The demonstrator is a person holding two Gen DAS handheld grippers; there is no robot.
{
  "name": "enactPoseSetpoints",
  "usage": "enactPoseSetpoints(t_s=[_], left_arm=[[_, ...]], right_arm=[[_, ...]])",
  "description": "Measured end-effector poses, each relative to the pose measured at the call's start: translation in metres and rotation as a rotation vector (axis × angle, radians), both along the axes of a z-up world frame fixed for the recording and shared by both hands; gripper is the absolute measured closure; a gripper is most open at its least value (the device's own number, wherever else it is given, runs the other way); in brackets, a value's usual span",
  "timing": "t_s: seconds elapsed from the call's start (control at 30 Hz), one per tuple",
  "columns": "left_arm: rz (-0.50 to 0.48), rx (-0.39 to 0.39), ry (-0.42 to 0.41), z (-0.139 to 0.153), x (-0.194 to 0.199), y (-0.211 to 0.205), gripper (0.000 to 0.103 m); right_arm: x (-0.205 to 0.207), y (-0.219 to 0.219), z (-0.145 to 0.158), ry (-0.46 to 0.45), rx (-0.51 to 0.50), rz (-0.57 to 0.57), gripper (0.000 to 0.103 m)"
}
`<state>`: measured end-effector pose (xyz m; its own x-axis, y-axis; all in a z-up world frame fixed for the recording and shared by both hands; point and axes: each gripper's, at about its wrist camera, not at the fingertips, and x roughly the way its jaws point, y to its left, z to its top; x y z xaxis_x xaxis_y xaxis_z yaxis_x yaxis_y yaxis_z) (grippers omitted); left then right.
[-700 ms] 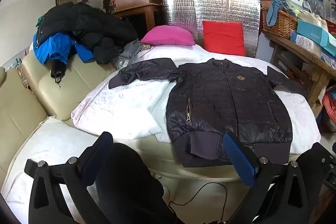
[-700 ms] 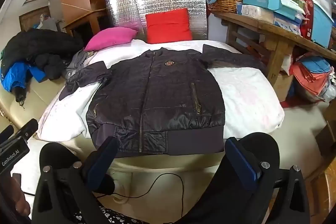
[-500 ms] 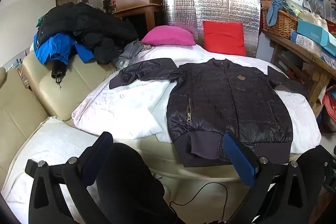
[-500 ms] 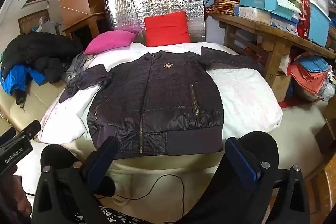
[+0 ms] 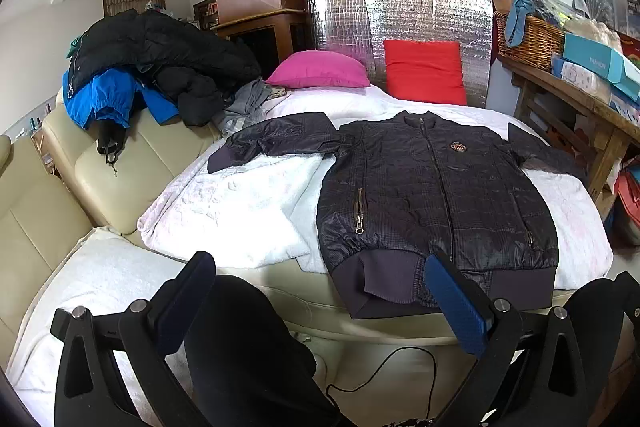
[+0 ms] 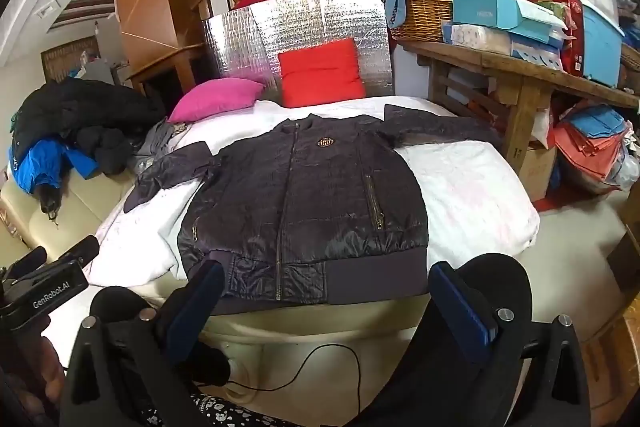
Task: Fold large clothes
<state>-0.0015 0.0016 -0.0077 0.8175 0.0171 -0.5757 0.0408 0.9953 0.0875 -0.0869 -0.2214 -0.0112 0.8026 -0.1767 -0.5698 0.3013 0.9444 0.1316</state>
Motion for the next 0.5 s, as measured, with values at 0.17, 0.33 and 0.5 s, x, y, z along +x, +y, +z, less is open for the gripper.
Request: enactPoseSetpoints(t_s=[0.17, 0.33, 0.5], left_arm=[[-0.004, 0.003, 0.001, 0.0001, -0.0008, -0.0004, 0.000], [-0.006, 0.007, 0.008, -0.0010, -0.0013, -0.0013, 0.000], [-0.006, 0.007, 0.009, -0.0015, -0.0008, -0.0013, 0.000]], right_arm=[[0.0010, -0.0011, -0.0031, 0.005, 0.009, -0.002, 0.000], [0.0022, -0.0011, -0.0049, 0.014, 0.009, -0.001, 0.000], [0.0032, -0.0034, -0.0087, 0.032, 0.017, -0.012, 0.000]])
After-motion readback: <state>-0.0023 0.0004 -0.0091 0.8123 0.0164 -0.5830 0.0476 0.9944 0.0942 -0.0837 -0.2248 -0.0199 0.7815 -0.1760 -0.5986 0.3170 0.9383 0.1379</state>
